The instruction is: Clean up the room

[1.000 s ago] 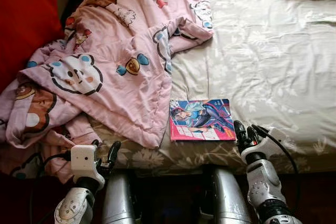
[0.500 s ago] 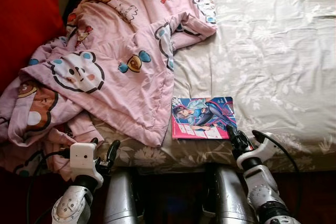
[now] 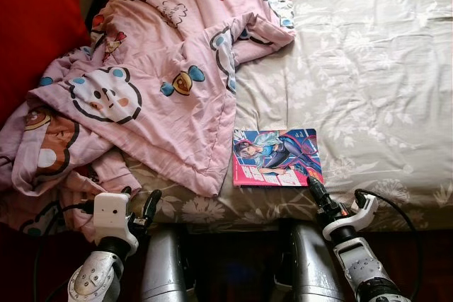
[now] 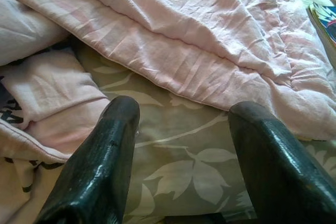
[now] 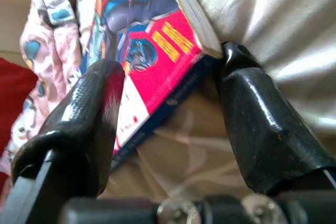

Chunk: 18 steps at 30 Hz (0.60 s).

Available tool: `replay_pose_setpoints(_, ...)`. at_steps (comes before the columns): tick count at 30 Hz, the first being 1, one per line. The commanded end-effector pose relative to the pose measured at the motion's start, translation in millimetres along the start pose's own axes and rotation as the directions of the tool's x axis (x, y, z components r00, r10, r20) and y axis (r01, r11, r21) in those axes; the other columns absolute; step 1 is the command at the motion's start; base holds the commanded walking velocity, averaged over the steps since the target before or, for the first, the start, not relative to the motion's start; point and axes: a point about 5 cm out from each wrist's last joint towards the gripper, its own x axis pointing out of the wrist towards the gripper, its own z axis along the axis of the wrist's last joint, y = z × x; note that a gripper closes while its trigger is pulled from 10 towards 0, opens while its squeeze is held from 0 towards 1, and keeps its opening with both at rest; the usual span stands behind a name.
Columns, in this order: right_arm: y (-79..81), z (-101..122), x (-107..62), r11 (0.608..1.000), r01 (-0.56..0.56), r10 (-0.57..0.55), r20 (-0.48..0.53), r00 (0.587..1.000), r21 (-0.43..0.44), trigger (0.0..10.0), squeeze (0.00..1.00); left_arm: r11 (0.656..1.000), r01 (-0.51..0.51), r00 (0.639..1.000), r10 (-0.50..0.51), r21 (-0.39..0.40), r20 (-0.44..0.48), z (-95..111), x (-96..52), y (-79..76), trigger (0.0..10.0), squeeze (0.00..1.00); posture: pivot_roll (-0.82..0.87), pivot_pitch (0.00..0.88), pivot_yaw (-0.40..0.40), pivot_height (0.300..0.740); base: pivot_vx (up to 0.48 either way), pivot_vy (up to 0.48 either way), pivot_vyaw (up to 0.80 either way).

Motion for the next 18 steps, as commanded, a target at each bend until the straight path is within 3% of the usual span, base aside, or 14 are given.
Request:
replay_pose_setpoints(1, 0.8, -6.1, 2.2, 0.999, 0.017, -0.018, 0.012, 1.0, 0.046, 10.0, 0.0, 1.0, -0.008, 0.999, 0.009, 0.006, -0.034, -4.5, -5.1, 3.9, 10.0, 0.0, 0.21, 0.324, 0.053, 0.555, 0.0, 0.0, 0.0)
replay_pose_setpoints(8, 4.3, 3.6, 9.0, 0.998, 0.02, -0.023, 0.05, 0.998, 0.061, 10.0, 0.0, 1.0, -0.009, 0.999, 0.009, 0.011, -0.042, -4.9, -5.6, 3.4, 10.0, 0.0, 0.22, 0.323, 0.052, 0.555, 0.0, 0.0, 0.0)
replay_pose_setpoints(9, 3.6, 3.8, 8.7, 0.998, 0.028, -0.031, 0.05, 0.998, 0.056, 1.0, 0.0, 1.0, -0.009, 0.999, 0.009, 0.011, -0.043, -5.2, -5.4, 3.0, 10.0, 0.0, 0.21, 0.319, 0.049, 0.555, 0.0, 0.0, 0.0)
replay_pose_setpoints(10, 3.2, 3.9, 8.4, 0.998, 0.032, -0.035, 0.05, 0.998, 0.055, 1.0, 0.0, 1.0, -0.008, 0.999, 0.009, 0.011, -0.044, -5.3, -5.2, 2.8, 10.0, 0.0, 0.21, 0.319, 0.049, 0.555, 0.0, 0.0, 0.0)
replay_pose_setpoints(11, 2.2, 3.8, 7.4, 0.998, 0.036, -0.039, 0.051, 0.998, 0.056, 0.0, 0.0, 1.0, -0.008, 0.999, 0.008, 0.01, -0.044, -5.6, -5.0, 2.6, 10.0, 0.0, 0.21, 0.317, 0.049, 0.555, 0.0, 0.0, 0.0)
replay_pose_setpoints(18, 0.1, 1.7, 4.1, 0.998, 0.028, -0.031, 0.052, 0.998, 0.06, 0.0, 0.0, 1.0, -0.001, 0.999, 0.001, 0.008, -0.047, -6.1, -2.9, 1.5, 10.0, 0.0, 0.21, 0.315, 0.049, 0.555, 0.0, 0.0, 0.0)
